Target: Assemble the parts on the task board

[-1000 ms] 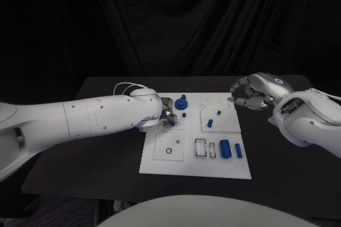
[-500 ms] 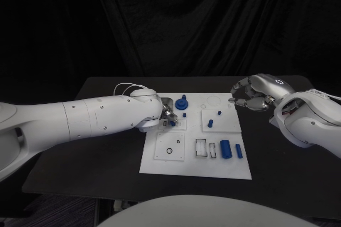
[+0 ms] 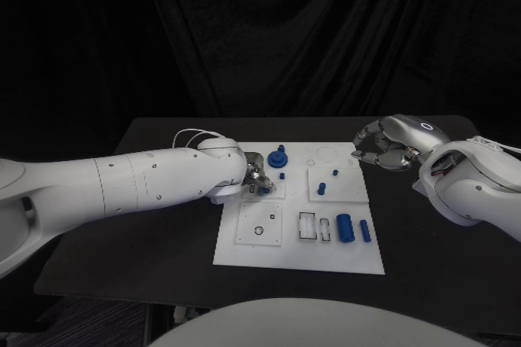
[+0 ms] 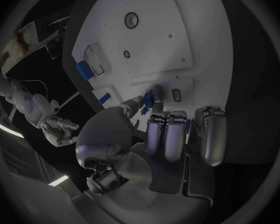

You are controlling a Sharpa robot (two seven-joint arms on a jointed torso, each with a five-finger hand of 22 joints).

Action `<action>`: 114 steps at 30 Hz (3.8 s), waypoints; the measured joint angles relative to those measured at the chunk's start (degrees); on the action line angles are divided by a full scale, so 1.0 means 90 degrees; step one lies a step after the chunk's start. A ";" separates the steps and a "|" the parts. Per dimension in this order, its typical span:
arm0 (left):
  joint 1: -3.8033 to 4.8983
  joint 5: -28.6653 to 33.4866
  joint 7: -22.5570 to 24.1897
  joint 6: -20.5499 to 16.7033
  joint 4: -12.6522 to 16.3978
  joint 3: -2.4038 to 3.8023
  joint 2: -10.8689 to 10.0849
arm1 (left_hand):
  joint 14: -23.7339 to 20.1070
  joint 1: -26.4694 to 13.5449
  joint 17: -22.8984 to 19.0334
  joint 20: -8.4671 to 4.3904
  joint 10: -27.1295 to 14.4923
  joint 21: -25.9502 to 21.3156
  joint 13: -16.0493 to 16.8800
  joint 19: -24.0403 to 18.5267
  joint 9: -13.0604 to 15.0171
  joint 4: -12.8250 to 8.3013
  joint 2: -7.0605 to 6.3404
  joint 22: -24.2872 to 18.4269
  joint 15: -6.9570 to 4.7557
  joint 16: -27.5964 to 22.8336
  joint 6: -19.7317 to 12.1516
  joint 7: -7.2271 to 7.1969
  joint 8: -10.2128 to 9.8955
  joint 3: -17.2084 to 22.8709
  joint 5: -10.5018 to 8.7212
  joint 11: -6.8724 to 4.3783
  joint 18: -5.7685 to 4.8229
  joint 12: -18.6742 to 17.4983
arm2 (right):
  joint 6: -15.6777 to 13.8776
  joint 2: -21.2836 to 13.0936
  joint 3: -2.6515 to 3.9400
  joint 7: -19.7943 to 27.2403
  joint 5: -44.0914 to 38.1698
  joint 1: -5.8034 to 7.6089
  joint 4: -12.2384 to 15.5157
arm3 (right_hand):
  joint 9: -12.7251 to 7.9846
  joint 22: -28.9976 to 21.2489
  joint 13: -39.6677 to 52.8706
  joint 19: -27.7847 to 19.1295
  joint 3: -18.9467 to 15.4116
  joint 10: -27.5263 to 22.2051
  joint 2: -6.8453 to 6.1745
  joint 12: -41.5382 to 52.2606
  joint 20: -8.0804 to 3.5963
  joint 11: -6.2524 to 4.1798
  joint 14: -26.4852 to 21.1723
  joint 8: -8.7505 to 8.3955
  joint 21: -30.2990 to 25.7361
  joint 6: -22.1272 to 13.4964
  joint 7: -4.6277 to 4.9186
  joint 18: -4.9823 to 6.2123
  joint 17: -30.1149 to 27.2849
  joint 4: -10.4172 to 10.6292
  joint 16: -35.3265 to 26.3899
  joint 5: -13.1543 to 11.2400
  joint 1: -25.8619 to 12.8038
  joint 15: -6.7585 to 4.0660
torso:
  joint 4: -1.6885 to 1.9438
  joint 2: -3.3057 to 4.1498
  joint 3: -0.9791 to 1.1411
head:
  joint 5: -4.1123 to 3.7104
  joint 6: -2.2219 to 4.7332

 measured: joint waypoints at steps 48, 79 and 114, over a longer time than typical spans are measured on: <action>-0.0039 0.0005 0.0366 -0.0336 -0.0035 -0.0013 -0.0109 | -0.0012 0.0725 -0.0003 -0.0059 -0.0002 -0.0025 0.0000 -0.0011 0.0941 -0.0333 0.0048 -0.0003 -0.0057 0.0000 0.0282 -0.0036 0.0031 0.0255 0.1546 -0.0093 0.0000 0.0000 | 0.0205 0.0014 0.0001 -0.0102 0.0009 -0.0046 -0.0039 | -0.0023 0.0004 0.0000 0.0000 0.0001 0.0023 -0.0004 0.0000 0.0000 0.0022 0.0000 0.0000 -0.0036 0.0044 -0.0001 0.0000 0.0000 -0.0001 0.0000 0.0129 0.0017 0.0000 | -0.0002 0.0005 -0.0006 | 0.0056 0.0000; -0.0108 0.0004 0.0383 -0.0389 0.0006 -0.0009 -0.0131 | -0.0013 0.0594 -0.0004 -0.0058 -0.0002 -0.0049 0.0000 -0.0011 0.1084 -0.0407 0.0024 -0.0004 -0.0056 0.0000 0.0169 -0.0078 0.0035 0.0410 0.1183 -0.0092 0.0000 0.0000 | 0.0275 0.0012 0.0001 -0.0128 0.0011 -0.0051 -0.0039 | -0.0029 0.0002 0.0000 0.0000 0.0018 0.0023 -0.0004 0.0000 0.0000 0.0022 -0.0023 0.0000 -0.0036 0.0044 -0.0001 0.0000 0.0000 0.0017 0.0000 0.0128 0.0017 0.0022 | -0.0002 0.0005 -0.0009 | 0.0093 0.0000; -0.0144 0.0007 0.0423 -0.0434 0.0019 0.0026 -0.0203 | -0.0012 -0.0473 -0.0005 0.0058 -0.0002 -0.0239 0.0000 -0.0032 0.1089 0.1340 0.0239 -0.0005 0.0082 0.0000 0.0131 0.0146 -0.0776 -0.1467 -0.0501 0.0067 0.0000 0.0000 | 0.0378 0.0022 0.0001 -0.0153 0.0011 -0.0076 -0.0052 | -0.0028 0.0000 0.0000 0.0000 0.0018 0.0023 -0.0005 0.0000 0.0000 0.0022 -0.0023 0.0000 -0.0036 0.0044 -0.0001 0.0000 0.0000 0.0017 0.0000 0.0126 0.0017 0.0022 | -0.0002 0.0002 -0.0011 | 0.0103 0.0000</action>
